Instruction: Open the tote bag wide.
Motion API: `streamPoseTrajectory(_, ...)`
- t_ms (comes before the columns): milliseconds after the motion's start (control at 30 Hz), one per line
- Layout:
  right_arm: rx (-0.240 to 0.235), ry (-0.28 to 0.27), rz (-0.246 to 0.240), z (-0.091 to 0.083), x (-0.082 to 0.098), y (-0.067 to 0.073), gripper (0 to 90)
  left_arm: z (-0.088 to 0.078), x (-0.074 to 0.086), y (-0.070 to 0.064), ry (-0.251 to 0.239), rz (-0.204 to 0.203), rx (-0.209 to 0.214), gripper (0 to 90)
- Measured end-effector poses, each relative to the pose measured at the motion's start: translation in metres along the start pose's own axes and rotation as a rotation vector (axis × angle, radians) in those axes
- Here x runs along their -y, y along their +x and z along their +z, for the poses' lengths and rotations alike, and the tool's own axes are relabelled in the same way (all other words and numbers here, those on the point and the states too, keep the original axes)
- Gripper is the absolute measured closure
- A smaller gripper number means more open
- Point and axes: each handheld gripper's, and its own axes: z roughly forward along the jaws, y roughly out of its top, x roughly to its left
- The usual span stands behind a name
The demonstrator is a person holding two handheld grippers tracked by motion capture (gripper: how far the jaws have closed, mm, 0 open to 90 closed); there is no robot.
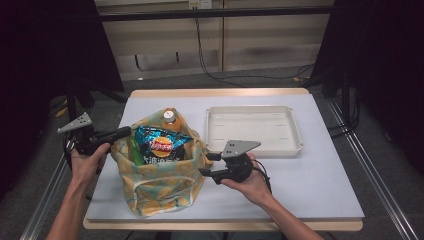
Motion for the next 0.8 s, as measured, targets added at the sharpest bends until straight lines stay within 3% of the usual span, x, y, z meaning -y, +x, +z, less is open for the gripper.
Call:
streamPoseTrajectory(33, -0.003, 0.000, 0.000, 0.000, 0.000, 0.000, 44.6, -0.002, 0.000, 0.006, 0.000, -0.021, -0.053, 89.7)
streamPoseTrajectory(100, 0.000, 0.004, -0.002, 0.001, 0.000, 0.000, 44.7, -0.002, 0.004, 0.010, 0.014, -0.038, -0.109, 89.9)
streamPoseTrajectory(133, -0.001, 0.004, -0.002, 0.001, 0.000, 0.001, 44.6, -0.002, 0.008, 0.013, 0.021, -0.044, -0.105, 90.0)
streamPoseTrajectory(200, -0.005, 0.003, -0.004, 0.001, 0.000, 0.001, 44.6, 0.001, 0.017, 0.017, 0.057, -0.059, -0.153, 90.0)
streamPoseTrajectory(300, -0.001, 0.004, -0.003, 0.001, 0.000, 0.000, 44.6, 0.006, 0.031, 0.024, 0.095, -0.088, -0.171, 89.9)
streamPoseTrajectory(400, -0.003, 0.001, -0.001, 0.001, 0.001, -0.001, 44.6, 0.011, 0.040, 0.026, 0.128, -0.077, -0.167, 90.0)
streamPoseTrajectory(433, 0.000, 0.001, -0.001, 0.001, 0.000, -0.002, 44.6, 0.017, 0.049, 0.023, 0.146, -0.058, -0.137, 90.0)
streamPoseTrajectory(500, 0.002, -0.001, 0.001, 0.000, 0.000, -0.002, 44.6, 0.018, 0.054, 0.022, 0.151, -0.059, -0.128, 89.9)
streamPoseTrajectory(600, 0.007, -0.009, 0.001, -0.002, -0.001, -0.004, 44.3, 0.012, 0.059, 0.021, 0.121, -0.067, -0.125, 89.3)
streamPoseTrajectory(667, 0.010, -0.012, 0.002, -0.003, -0.001, -0.005, 44.2, 0.006, 0.058, 0.021, 0.094, -0.079, -0.109, 85.6)
streamPoseTrajectory(800, 0.013, -0.016, 0.008, -0.006, -0.001, -0.006, 43.8, -0.005, 0.053, 0.011, 0.060, -0.068, -0.122, 75.8)
